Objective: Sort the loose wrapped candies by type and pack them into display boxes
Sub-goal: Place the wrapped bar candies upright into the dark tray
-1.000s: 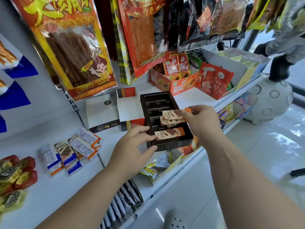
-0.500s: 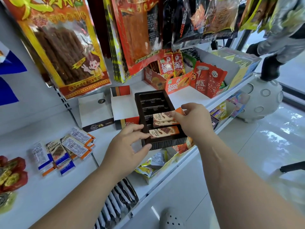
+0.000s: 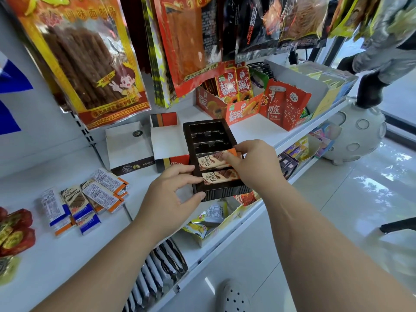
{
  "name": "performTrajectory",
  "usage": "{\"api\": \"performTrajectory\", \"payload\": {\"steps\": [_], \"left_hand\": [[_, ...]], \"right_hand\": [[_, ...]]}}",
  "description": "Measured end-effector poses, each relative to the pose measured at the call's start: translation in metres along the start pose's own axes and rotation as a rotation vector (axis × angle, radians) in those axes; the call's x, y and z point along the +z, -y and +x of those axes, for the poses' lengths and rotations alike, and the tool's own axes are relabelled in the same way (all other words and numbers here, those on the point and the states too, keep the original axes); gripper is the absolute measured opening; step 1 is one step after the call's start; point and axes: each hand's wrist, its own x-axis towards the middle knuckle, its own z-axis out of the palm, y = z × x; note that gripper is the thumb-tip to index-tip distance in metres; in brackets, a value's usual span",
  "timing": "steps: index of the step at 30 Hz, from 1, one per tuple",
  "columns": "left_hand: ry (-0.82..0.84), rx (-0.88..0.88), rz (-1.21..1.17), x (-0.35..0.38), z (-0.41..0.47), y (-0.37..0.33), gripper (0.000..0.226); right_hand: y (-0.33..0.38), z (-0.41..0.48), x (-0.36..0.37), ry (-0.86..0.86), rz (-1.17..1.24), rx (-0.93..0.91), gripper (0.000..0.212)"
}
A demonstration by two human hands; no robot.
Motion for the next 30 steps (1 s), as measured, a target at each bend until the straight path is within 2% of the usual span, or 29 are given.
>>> {"api": "performTrajectory", "payload": {"steps": [3,7,10,13,22,26,30], "left_hand": [[0.006,0.001,0.001,0.000,0.000,0.000,0.028],[0.002,-0.005,0.006,0.000,0.000,0.000,0.028],[0.002,-0.005,0.005,0.000,0.000,0.000,0.028],[0.003,-0.005,0.004,0.000,0.000,-0.001,0.028],[0.025,0.032,0.037,0.002,0.001,0.002,0.030],[0.050,0.033,0.046,0.003,0.000,0.000,0.034],[0.001,0.022,0.067,-0.003,-0.002,-0.003,0.033]], "right_hand": [[0.000,-0.002,0.002,-0.059,0.005,0.042,0.038],[0.000,-0.002,-0.003,-0.101,0.079,0.056,0.029],[0.000,-0.003,-0.005,-0.043,0.109,0.040,0.020],[-0.001,-0.004,-0.003,0.008,0.030,-0.003,0.011],[0.002,-0.008,-0.001,0.139,-0.164,-0.098,0.022],[0.006,-0.011,0.001,0.083,-0.183,-0.100,0.023],[0.023,-0.012,0.006,-0.047,-0.142,-0.151,0.027]]}}
